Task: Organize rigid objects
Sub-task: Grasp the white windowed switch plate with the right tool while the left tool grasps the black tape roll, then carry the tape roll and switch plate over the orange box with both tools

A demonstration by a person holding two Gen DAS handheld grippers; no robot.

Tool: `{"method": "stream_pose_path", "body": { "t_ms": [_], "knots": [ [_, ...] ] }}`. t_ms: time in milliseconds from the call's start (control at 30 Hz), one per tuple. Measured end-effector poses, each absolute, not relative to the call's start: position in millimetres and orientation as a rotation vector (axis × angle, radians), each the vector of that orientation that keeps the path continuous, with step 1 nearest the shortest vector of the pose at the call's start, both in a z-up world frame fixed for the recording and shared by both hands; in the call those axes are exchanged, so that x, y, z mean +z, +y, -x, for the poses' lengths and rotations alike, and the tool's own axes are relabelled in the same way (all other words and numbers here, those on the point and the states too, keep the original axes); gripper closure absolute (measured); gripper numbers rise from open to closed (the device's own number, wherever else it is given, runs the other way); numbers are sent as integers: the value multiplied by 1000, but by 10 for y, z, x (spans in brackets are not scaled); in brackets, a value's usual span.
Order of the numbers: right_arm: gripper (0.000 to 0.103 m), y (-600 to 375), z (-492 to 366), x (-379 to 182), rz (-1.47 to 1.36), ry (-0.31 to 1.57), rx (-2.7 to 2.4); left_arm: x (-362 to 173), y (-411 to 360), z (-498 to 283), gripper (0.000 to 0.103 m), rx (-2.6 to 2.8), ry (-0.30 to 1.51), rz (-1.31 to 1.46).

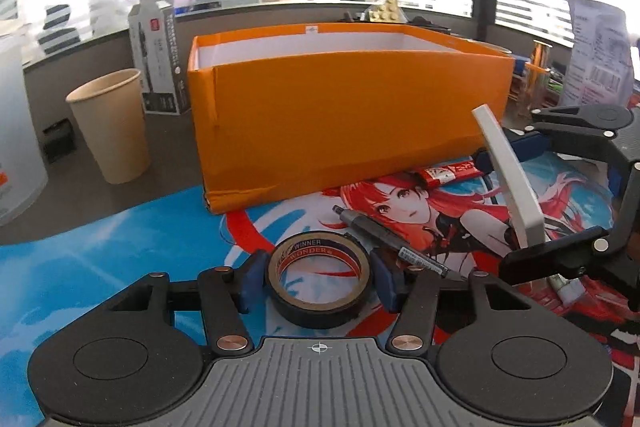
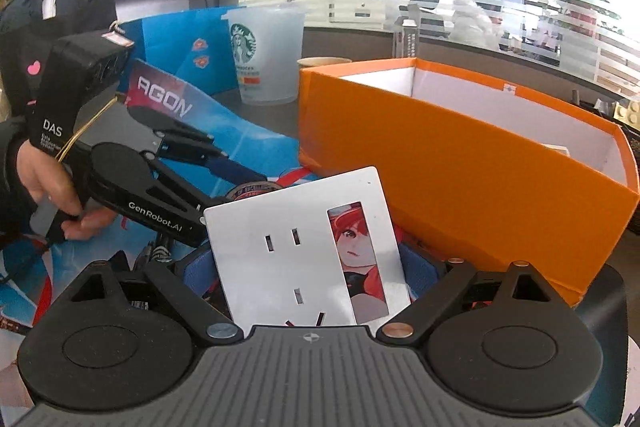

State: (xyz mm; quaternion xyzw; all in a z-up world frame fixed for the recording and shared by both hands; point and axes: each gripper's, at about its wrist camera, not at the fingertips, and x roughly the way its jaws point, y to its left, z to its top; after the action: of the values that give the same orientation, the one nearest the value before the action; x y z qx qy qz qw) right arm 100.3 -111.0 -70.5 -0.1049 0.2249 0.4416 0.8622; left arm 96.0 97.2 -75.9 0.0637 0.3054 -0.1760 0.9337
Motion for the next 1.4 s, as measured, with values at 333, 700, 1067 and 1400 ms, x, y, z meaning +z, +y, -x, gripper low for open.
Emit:
{"method": "stream_pose_path", "body": {
  "t_ms": [333, 700, 1067, 1400],
  "knots": [
    [12, -1138, -924, -590, 186, 425, 858, -458, 947, -722, 50, -335, 540, -68],
    [12, -1324, -776, -275, 78, 333, 717, 133, 788, -558, 49, -356, 390, -61],
    [12, -1457, -718, -24, 42, 297, 636, 471, 605, -530, 49, -360, 311, -83],
    [12, -1538, -856, 234, -32, 284, 593, 708, 569, -584, 49, -370, 248, -85]
  ]
}}
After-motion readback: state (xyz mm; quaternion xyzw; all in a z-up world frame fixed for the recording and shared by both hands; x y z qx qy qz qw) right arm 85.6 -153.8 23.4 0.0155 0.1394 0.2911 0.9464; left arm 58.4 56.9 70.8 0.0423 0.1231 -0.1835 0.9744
